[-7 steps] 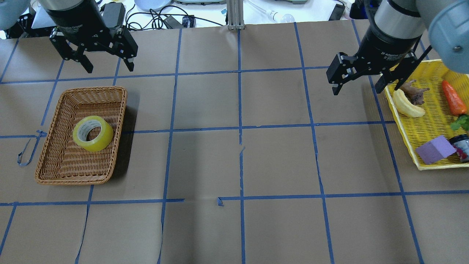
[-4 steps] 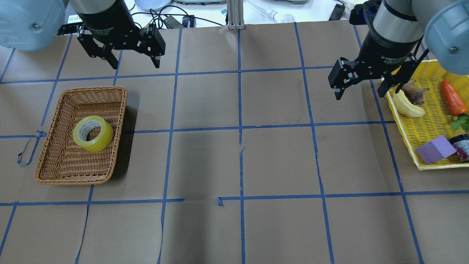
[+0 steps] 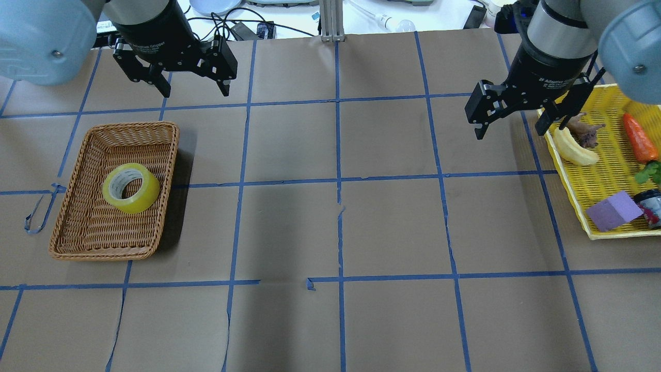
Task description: Transfer tape with both arms
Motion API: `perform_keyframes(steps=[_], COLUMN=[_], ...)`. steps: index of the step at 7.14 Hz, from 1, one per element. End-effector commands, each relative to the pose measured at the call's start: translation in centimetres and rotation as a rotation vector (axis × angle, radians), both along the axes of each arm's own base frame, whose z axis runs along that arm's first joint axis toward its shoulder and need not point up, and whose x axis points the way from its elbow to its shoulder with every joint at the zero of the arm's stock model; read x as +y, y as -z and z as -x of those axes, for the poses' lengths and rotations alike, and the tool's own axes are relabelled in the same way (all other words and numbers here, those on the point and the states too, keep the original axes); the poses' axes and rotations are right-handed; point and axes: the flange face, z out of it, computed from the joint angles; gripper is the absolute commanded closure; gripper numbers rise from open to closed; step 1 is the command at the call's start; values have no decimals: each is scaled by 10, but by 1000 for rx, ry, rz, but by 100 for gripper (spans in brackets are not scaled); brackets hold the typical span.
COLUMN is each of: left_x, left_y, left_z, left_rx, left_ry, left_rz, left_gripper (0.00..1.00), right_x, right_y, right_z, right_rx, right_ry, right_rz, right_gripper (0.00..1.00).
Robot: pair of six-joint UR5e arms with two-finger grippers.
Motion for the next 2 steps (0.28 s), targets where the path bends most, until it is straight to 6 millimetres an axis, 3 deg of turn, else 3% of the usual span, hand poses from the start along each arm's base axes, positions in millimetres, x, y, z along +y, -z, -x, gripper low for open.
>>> perform_keyframes(steps=[1,2], left_x=[1,1], left_y=[0,0], left_z=[0,-2], left_rx=[1,-1], left_ry=[0,-2], left_rz=[1,0], left_gripper=[0,0], right_x=[-1,0], right_y=[0,-3], right_z=[0,0], right_rx=[-3,0], right_ry=[0,0], right_rz=[3,8], right_gripper=[0,0])
